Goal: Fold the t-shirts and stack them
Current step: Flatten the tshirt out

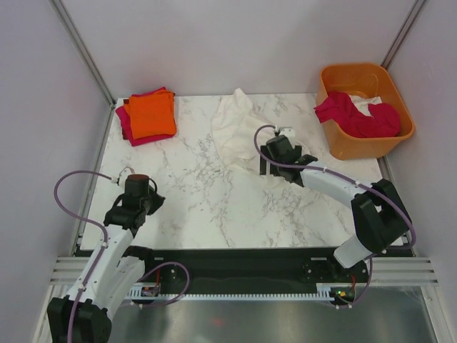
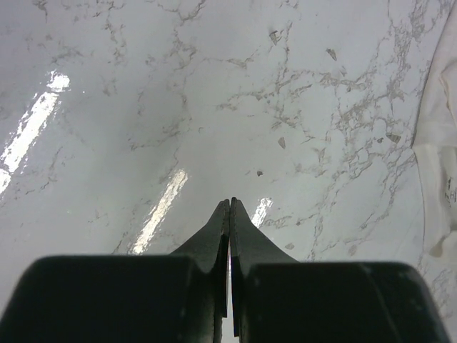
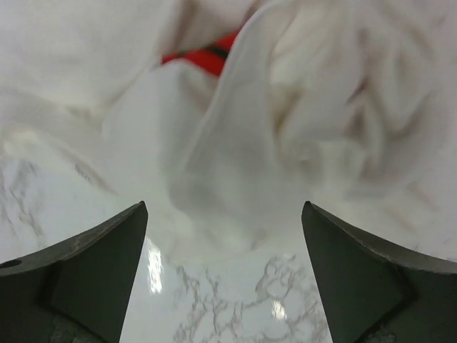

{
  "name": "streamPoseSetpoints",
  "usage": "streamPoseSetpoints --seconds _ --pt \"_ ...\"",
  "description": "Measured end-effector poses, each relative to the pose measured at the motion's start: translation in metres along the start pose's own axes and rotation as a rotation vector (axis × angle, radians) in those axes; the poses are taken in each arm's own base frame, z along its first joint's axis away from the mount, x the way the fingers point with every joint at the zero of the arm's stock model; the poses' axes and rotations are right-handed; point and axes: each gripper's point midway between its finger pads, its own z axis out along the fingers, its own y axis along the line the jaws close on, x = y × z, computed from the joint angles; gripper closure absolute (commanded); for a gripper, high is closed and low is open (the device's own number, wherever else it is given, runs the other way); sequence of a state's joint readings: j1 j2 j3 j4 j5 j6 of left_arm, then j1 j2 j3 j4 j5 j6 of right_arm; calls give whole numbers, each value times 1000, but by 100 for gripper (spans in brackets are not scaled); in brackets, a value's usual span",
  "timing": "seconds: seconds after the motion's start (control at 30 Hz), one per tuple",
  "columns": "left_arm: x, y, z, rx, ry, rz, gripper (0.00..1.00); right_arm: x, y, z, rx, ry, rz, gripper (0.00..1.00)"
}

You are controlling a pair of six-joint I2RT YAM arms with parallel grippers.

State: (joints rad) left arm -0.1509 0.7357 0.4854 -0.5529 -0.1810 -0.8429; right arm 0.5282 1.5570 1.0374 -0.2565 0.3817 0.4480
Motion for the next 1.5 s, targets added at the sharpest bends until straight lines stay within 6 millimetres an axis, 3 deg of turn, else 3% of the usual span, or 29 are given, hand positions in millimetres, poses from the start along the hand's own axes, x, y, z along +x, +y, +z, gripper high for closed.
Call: streamPoseSetpoints --seconds 0.07,0.13,0.23,0.3,0.4,0.43,0.47,0.53,0.63,0.8,0.9,0.93,0.97,1.1,1.13,1.33,1.4,1.47,1.5 --pt "-1 -1 -1 8 -7 1 98 44 5 -3 -9 99 -60 2" --pt "-3 -2 -3 18 -15 -1 98 58 12 -11 -14 127 -112 2" --pt "-3 -5 -4 35 -16 -2 98 34 25 -26 -40 63 -125 2" --pt "0 -8 -3 52 -5 2 98 3 30 -37 -46 -12 -107 2" --pt "6 -9 0 65 24 22 79 -31 31 -45 -40 -93 -67 2" --pt "7 -10 1 70 31 30 65 -35 29 -44 -36 -99 -59 2" --pt "8 -12 2 78 37 42 59 -34 25 -41 -28 -92 -54 2" --pt "10 -16 5 98 52 56 49 -25 19 -29 -16 -54 -54 4" --pt "17 -24 13 117 94 71 49 5 11 -8 -7 38 -73 9" --pt "38 -39 25 128 186 129 50 42 7 4 -11 147 -108 12" --pt "44 -49 27 149 203 154 51 54 12 11 -39 191 -114 26" --pt "46 -51 27 157 207 158 51 59 14 14 -51 207 -116 40" --pt "47 -53 28 163 209 161 51 64 16 17 -64 224 -115 45" --pt "47 -58 27 181 208 164 51 95 25 28 -123 311 -100 52" --pt "47 -58 27 183 206 164 51 99 27 30 -134 320 -96 58" --pt "43 -61 23 200 189 161 52 102 75 32 -301 330 -38 91" --pt "40 -62 21 205 178 160 52 105 108 30 -382 355 -29 93" --pt "36 -62 19 207 155 157 52 110 165 23 -525 392 -36 92" --pt "33 -62 16 206 142 156 52 111 192 16 -606 411 -39 79"
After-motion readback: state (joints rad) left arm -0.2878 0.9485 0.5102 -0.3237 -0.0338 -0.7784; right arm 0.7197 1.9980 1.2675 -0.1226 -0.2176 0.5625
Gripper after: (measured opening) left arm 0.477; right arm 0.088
